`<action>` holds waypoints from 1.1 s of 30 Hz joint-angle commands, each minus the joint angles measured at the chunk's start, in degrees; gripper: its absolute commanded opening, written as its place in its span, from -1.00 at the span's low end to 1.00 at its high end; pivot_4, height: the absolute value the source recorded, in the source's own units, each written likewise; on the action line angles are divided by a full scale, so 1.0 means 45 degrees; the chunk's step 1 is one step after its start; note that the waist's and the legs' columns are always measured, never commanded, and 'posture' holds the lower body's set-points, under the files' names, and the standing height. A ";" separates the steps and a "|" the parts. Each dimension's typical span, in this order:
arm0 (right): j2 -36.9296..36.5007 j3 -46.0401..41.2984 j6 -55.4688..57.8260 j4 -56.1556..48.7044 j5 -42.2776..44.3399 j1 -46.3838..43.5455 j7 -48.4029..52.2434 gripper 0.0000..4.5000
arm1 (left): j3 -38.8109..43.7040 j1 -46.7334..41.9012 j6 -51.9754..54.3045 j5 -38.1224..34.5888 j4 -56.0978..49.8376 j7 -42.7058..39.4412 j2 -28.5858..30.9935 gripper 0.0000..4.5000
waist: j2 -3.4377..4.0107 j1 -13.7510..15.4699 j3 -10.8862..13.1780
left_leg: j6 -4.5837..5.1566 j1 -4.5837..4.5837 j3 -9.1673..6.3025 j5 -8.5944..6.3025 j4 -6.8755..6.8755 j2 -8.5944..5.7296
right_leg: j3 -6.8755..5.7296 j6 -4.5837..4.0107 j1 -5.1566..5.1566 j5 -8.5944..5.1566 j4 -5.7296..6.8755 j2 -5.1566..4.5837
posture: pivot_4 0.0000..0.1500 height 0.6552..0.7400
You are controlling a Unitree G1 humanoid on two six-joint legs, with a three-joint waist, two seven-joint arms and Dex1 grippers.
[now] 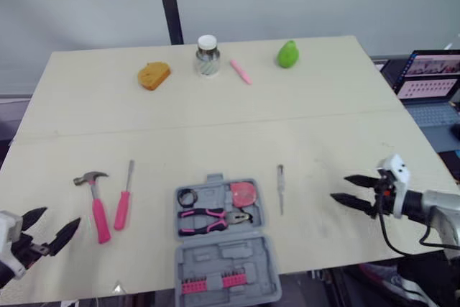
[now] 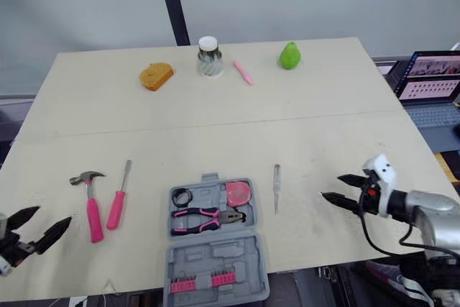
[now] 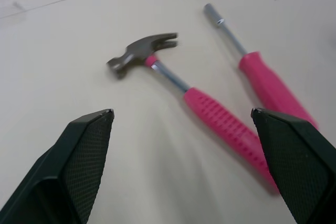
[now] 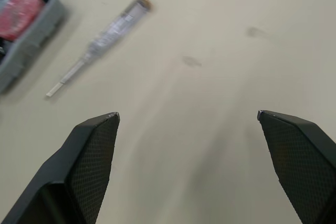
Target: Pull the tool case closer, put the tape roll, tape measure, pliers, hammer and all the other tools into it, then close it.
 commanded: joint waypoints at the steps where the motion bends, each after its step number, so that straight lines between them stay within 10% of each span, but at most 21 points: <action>1: -0.0326 -0.0537 -0.1171 0.1225 -0.0271 -0.0199 -0.0113 0.98 | 0.0524 -0.0075 -0.0651 0.0208 0.0506 0.0149 0.0093 1.00 | 0.0000 -0.0003 0.0000 | 0.0000 0.0003 0.0002 0.0000 0.0000 -0.0001 | 0.0005 0.0001 0.0000 0.0001 0.0003 -0.0005 | 1.00 1.00; 18: 0.0298 0.0697 -0.1034 -0.0489 0.0064 -0.0704 0.0570 0.98 | -0.0267 -0.0118 0.0160 0.0009 -0.1529 -0.0495 0.0710 1.00 | 0.0007 0.0017 0.0002 | -0.0010 0.0004 -0.0008 -0.0005 0.0000 0.0000 | 0.0008 0.0002 -0.0002 0.0001 0.0012 -0.0037 | 1.00 1.00; 22: 0.0448 0.1827 -0.0231 -0.3133 0.0072 -0.0360 0.0603 0.41 | -0.2031 -0.0147 0.0854 0.0414 -0.3489 -0.1076 0.1018 0.44 | 0.0011 0.0036 0.0000 | -0.0021 0.0003 -0.0022 -0.0011 0.0000 0.0000 | 0.0009 0.0002 -0.0002 0.0001 0.0015 -0.0036 | 1.00 1.00; 28: 0.0434 0.3924 0.0428 -0.5736 -0.0687 -0.0362 0.0377 -0.98 | -0.4542 -0.0918 0.2035 0.0683 -0.4895 -0.1399 0.1447 -0.95 | 0.0012 0.0040 0.0001 | -0.0023 0.0002 -0.0019 -0.0010 0.0001 -0.0001 | 0.0005 0.0001 -0.0002 0.0001 0.0017 -0.0016 | 1.00 1.00; 33: 0.0169 0.5200 0.0846 -0.7118 -0.1389 -0.0528 0.0415 -0.99 | -0.6393 -0.1230 0.2842 0.0956 -0.5489 -0.1731 0.1679 -0.98 | 0.0013 0.0046 0.0001 | -0.0020 0.0002 -0.0019 -0.0008 0.0001 -0.0004 | 0.0005 0.0002 -0.0003 0.0001 0.0019 -0.0008 | 1.00 1.00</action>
